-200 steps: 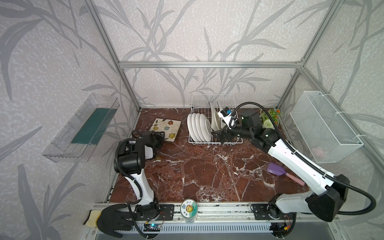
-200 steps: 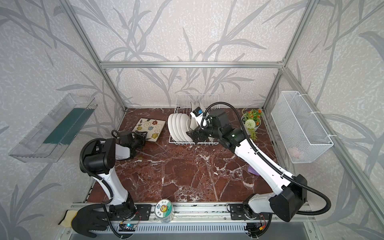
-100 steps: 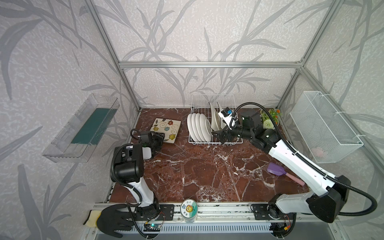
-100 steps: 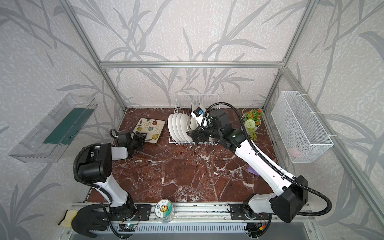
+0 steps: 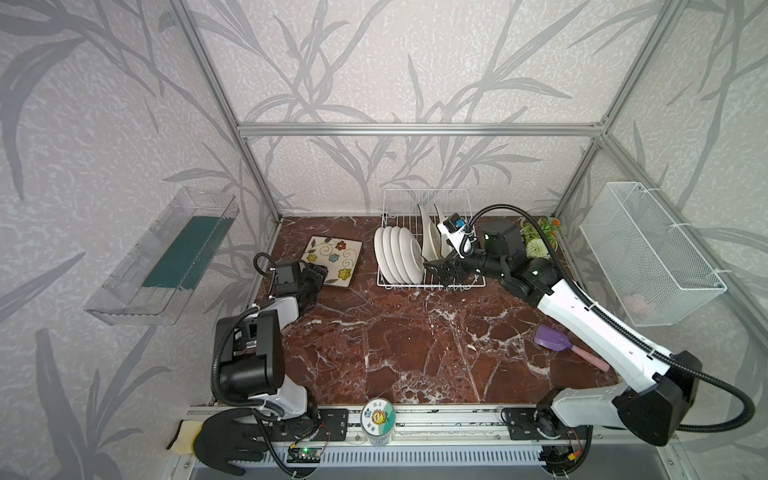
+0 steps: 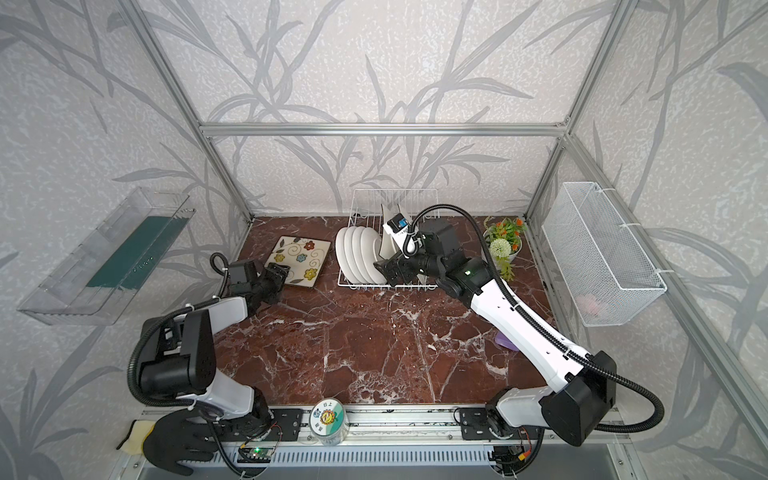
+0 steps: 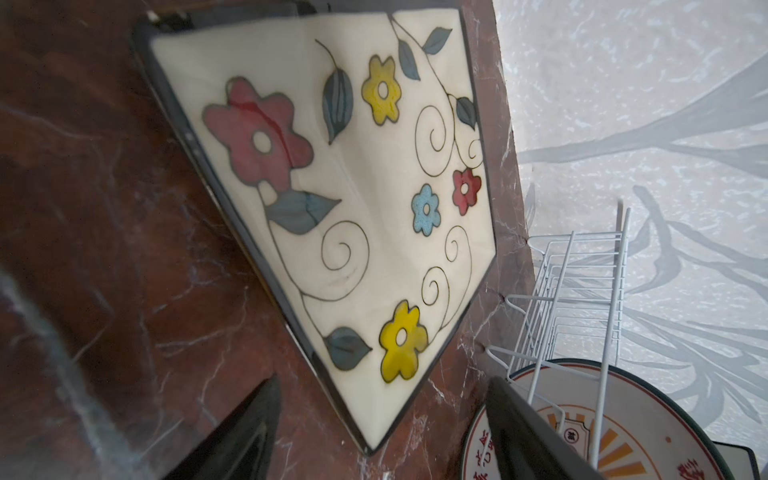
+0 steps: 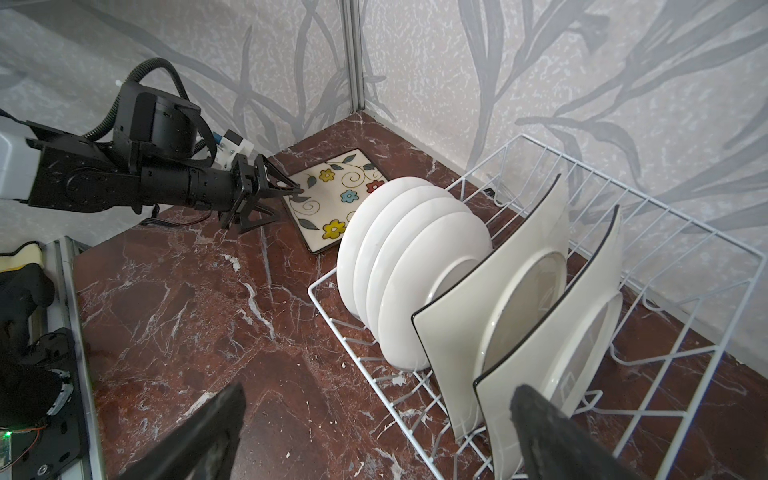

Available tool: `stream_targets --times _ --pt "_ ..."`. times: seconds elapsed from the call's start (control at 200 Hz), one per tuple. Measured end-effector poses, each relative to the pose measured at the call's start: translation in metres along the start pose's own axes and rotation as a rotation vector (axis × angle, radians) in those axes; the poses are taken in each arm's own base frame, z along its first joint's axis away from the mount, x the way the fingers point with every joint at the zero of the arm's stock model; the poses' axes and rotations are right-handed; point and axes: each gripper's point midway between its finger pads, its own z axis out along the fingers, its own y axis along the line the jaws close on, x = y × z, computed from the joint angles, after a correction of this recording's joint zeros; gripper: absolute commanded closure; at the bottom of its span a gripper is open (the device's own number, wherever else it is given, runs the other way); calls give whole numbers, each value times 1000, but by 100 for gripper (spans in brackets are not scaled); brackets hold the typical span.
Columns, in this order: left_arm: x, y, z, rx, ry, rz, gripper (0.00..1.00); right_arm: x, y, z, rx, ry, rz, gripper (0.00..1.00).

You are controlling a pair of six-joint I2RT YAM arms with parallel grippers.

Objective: Unload the plates from the dish rack
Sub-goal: 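Swing the left gripper over to the rack's white square plates while the right gripper shifts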

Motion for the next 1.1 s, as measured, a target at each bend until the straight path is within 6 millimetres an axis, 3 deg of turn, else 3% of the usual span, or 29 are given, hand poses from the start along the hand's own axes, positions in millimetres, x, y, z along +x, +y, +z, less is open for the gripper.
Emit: stream_targets --times 0.22,0.415,0.725,0.92,1.1 --pt "-11 -35 -37 13 -42 122 14 0 -1 0 5 -1 12 1" --pt "-22 -99 -76 95 -84 291 11 -5 -11 -9 29 -20 38 1" --pt "-27 -189 -128 243 -109 502 9 -18 -39 -44 78 -95 127 1" --pt "-2 -246 -149 370 -37 639 9 -19 -47 -52 89 -110 158 1" --pt "36 -277 -144 421 90 747 9 3 -57 -51 112 -58 212 1"
